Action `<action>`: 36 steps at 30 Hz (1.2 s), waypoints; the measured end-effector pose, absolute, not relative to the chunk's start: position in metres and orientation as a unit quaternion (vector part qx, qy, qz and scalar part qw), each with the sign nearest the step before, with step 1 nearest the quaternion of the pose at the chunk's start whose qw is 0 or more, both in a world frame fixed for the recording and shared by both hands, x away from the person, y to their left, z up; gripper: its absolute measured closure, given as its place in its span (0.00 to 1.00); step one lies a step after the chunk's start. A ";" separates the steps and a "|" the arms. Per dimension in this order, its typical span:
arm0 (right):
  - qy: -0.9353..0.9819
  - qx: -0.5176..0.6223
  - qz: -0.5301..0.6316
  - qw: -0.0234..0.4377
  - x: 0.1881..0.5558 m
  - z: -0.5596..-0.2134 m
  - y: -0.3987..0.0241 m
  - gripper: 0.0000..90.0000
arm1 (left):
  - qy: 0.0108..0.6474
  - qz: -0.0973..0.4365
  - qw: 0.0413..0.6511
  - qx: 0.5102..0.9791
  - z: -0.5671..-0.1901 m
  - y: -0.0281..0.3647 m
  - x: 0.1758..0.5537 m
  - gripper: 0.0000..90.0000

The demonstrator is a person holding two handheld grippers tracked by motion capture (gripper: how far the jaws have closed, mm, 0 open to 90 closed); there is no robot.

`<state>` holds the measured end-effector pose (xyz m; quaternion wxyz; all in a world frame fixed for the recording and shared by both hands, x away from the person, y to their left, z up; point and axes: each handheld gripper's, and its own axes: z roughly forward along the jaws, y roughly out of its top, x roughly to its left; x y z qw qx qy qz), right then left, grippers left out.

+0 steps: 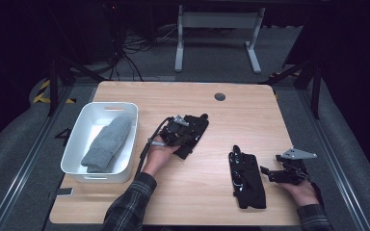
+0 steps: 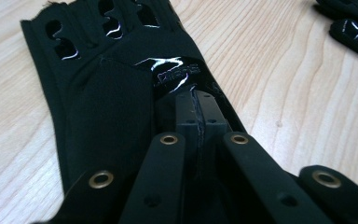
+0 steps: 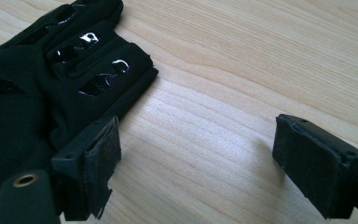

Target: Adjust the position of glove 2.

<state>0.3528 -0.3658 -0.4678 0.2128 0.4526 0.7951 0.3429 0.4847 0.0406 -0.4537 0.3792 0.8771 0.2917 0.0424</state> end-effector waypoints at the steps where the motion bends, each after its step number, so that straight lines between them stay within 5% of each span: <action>1: 0.795 0.453 0.343 0.213 0.353 -0.468 -0.366 0.17 | 0.289 0.043 0.380 0.878 -0.455 0.040 0.485 1.00; 15: 0.795 0.453 0.343 0.213 0.353 -0.468 -0.366 0.17 | 0.279 0.019 0.364 0.889 -0.458 0.037 0.473 1.00; 36: 0.795 0.453 0.343 0.213 0.353 -0.468 -0.366 0.17 | 0.230 -0.031 0.349 0.908 -0.456 0.036 0.401 1.00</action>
